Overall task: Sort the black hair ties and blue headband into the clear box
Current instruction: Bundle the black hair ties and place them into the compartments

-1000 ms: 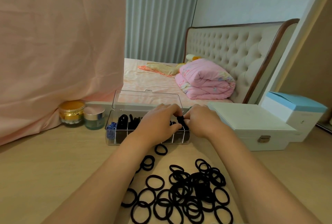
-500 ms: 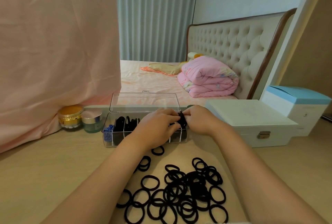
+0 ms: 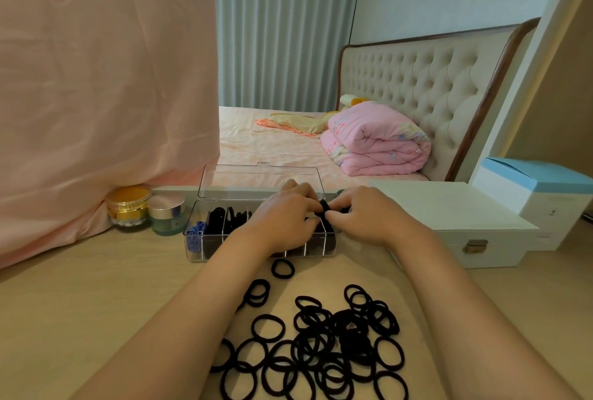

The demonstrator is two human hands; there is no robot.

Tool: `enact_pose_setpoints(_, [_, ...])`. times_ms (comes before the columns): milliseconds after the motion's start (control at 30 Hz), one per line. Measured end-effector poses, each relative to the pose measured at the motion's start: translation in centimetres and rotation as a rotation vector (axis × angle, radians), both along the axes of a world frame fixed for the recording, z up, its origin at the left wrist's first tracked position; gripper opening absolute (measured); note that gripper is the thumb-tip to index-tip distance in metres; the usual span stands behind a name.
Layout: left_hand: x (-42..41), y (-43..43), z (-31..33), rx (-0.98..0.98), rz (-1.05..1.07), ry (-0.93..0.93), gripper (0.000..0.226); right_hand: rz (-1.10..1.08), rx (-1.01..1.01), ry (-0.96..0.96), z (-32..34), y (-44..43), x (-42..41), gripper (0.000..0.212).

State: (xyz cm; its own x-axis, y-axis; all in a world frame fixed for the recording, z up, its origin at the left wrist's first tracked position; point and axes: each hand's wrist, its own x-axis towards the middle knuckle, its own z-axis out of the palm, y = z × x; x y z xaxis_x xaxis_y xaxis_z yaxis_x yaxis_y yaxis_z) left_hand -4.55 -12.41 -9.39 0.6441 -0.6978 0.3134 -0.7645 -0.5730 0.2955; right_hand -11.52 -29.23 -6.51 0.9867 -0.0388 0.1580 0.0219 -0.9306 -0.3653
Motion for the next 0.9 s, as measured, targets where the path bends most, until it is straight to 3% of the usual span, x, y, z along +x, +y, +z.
enact_pose_setpoints(133, [0.2,0.4,0.2,-0.155,0.030,0.172,0.030,-0.026,-0.098,-0.048,-0.7,0.4,0.6,0.028])
enact_pose_setpoints(267, [-0.1,0.8,0.3,-0.284,0.012,0.229,0.029,-0.063,-0.232,-0.056,-1.5,1.1,0.9,0.024])
enact_pose_setpoints(333, [-0.1,0.7,0.1,-0.245,0.004,0.182,0.028,-0.065,-0.285,0.040,-1.8,1.2,1.2,0.029])
enact_pose_setpoints(467, [-0.3,0.4,-0.2,-0.072,-0.019,0.031,0.028,-0.007,-0.158,0.158,-1.3,0.8,1.1,0.025])
enact_pose_setpoints(633, [-0.7,-0.1,-0.2,0.074,0.013,-0.057,0.037,-0.065,-0.063,-0.079,-0.2,0.6,0.1,0.016])
enact_pose_setpoints(700, [-0.9,-0.4,-0.2,0.107,0.025,-0.057,0.042,-0.098,-0.067,-0.152,0.2,0.7,-0.1,0.015])
enact_pose_setpoints(800, [-0.8,-0.3,0.2,0.115,0.023,-0.013,0.045,-0.051,-0.072,-0.072,0.6,0.5,-0.4,0.024])
enact_pose_setpoints(900, [-0.2,0.3,0.5,-0.002,0.041,0.101,0.056,-0.008,-0.031,0.000,0.6,0.1,-0.5,0.033])
